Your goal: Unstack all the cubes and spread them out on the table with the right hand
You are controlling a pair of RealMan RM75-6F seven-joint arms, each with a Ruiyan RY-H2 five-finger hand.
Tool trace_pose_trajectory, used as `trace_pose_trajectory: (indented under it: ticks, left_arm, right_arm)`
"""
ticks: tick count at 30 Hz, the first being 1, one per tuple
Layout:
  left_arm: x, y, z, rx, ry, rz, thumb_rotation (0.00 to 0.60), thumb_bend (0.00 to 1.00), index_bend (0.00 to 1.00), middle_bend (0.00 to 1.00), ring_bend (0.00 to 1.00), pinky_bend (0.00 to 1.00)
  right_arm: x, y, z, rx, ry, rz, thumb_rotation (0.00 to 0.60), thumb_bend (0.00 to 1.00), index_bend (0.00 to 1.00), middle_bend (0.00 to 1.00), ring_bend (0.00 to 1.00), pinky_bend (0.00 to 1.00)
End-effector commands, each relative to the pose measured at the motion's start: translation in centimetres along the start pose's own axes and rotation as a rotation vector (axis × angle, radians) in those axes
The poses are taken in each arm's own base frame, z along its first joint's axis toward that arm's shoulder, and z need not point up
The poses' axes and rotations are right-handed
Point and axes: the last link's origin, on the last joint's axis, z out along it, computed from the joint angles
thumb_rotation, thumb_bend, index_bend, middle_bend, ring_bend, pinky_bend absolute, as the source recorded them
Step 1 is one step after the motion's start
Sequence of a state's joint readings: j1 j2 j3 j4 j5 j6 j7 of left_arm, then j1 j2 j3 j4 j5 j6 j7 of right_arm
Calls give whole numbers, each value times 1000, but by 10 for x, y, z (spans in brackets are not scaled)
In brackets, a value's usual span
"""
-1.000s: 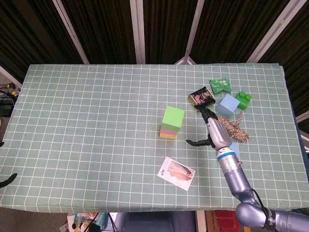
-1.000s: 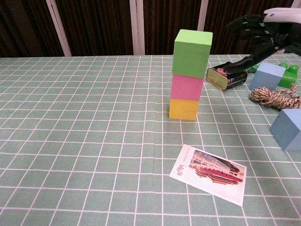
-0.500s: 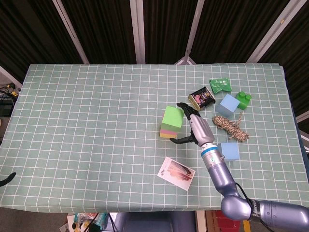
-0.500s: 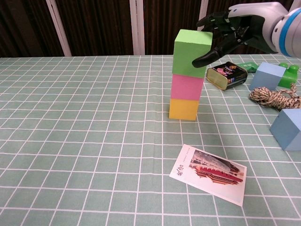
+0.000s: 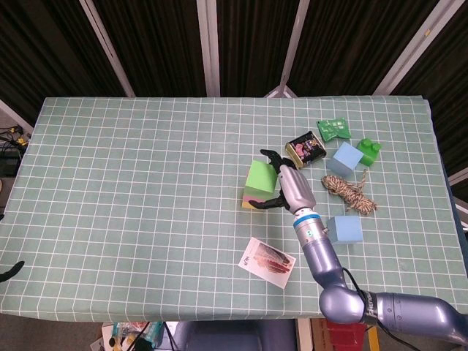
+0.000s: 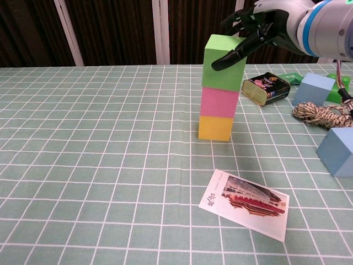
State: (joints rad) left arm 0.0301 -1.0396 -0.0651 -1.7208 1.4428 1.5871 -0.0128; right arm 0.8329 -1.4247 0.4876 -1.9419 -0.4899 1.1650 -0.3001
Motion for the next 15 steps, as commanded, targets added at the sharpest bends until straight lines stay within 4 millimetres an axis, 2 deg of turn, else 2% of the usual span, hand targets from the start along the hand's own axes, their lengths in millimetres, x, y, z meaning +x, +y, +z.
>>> trace_pose_trajectory:
  ticks: [1, 15]
  left_arm:
    - [0, 0, 0, 1, 0, 0, 600, 170, 189, 0, 0, 0]
    - [-2, 1, 1, 3, -16, 4, 600, 170, 190, 0, 0, 0]
  right_arm:
    - [0, 1, 4, -6, 18, -10, 600, 112, 176, 187, 281, 3]
    - [2, 17, 19, 9, 174, -100, 600, 112, 305, 352, 529, 137]
